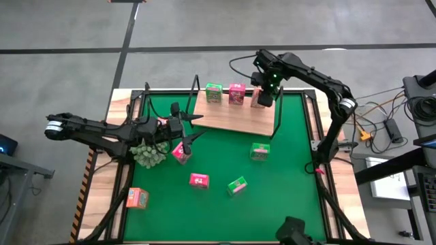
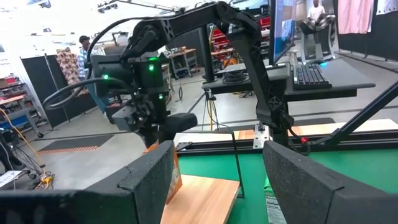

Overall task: Stack cereal on shelf
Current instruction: Put the right orange cereal box on the shelf

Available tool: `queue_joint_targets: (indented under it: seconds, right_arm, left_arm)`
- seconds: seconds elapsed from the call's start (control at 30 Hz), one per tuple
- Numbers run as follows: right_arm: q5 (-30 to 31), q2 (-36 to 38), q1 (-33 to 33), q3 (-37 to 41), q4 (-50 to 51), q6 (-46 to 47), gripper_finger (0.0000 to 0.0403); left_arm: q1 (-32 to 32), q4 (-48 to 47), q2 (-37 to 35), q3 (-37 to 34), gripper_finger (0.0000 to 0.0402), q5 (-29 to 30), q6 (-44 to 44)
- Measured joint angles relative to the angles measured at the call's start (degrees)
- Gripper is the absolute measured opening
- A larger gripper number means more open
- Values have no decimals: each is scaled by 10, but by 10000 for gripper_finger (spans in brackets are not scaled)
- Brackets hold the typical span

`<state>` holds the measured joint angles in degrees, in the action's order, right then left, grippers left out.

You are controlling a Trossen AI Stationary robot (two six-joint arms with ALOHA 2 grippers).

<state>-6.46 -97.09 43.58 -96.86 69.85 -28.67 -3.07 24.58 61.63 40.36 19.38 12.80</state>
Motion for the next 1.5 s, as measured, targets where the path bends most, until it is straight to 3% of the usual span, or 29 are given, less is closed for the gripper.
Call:
queue_joint_targets:
  seconds: [0.5,0.97,1.27,1.5]
  right_arm:
    - [0,-13,14,0,-16,-8,141]
    - [0,-13,14,0,-18,4,198]
    - [0,-12,13,-1,-15,6,205]
    - [1,-8,9,-53,24,49,206]
  left_arm:
    - [0,0,0,0,231,0,0]
    - [0,0,0,0,231,0,0]
    - [0,0,0,0,231,0,0]
    - [0,0,0,0,231,0,0]
